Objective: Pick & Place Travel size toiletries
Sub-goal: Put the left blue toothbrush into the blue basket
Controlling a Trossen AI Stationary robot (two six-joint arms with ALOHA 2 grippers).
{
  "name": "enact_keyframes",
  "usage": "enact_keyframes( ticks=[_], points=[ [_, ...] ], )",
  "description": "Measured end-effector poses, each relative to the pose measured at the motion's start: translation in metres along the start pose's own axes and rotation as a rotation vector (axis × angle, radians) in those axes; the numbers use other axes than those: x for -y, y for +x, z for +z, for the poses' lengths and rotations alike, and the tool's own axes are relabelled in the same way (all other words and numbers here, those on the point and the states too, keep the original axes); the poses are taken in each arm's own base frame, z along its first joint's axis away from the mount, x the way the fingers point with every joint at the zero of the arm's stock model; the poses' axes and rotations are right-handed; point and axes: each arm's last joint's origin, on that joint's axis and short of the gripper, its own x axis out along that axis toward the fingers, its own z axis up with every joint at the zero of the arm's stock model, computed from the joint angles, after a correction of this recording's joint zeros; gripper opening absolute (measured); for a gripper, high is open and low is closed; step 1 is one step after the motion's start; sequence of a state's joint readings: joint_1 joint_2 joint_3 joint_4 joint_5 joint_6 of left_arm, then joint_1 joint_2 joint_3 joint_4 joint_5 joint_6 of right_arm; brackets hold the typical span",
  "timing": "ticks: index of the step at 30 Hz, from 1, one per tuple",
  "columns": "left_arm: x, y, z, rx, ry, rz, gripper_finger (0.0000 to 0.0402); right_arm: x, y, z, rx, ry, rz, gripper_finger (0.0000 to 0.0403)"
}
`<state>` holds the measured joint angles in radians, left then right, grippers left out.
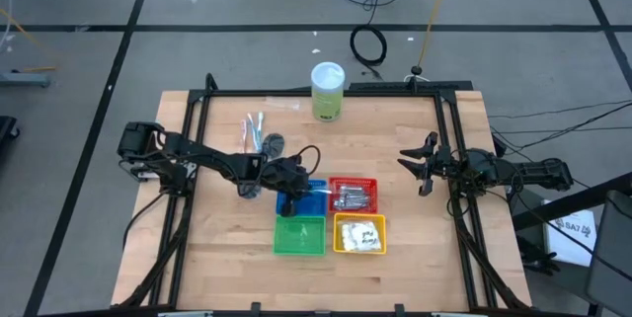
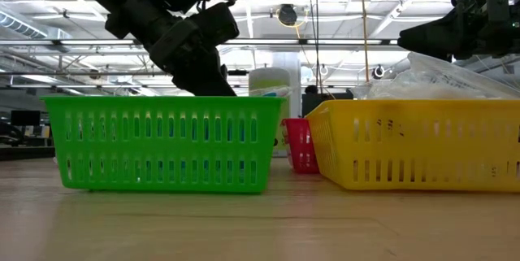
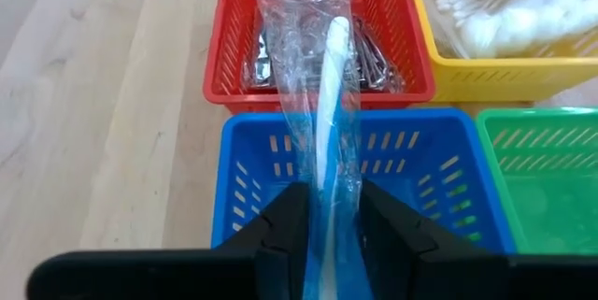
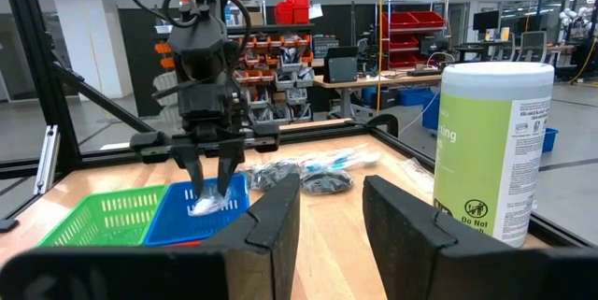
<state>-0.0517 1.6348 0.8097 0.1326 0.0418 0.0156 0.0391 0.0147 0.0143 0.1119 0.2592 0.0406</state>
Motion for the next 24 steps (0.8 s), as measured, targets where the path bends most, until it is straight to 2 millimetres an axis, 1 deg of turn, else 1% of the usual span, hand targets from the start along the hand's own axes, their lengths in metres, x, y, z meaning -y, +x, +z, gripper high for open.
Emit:
enact_keyframes(
  ticks=[6,16,24],
  points=[
    [-0.0012,0.0000,0.0001,0.002,-0.063,0.026,0.0088,0.0000,0.0000,0.0000,0.000,0.000,0.000,0.0110],
    [-0.0039,-0.0004,0.0052,0.057,-0.105,0.055,0.0088,0.0000,0.0000,-0.0001,0.000,0.000,0.000,0.0110],
    [-0.0052,-0.0004,0.0032,0.034,-0.085,0.050,0.0088,0.0000,0.0000,0.0000,0.000,0.000,0.000,0.0110]
  ],
)
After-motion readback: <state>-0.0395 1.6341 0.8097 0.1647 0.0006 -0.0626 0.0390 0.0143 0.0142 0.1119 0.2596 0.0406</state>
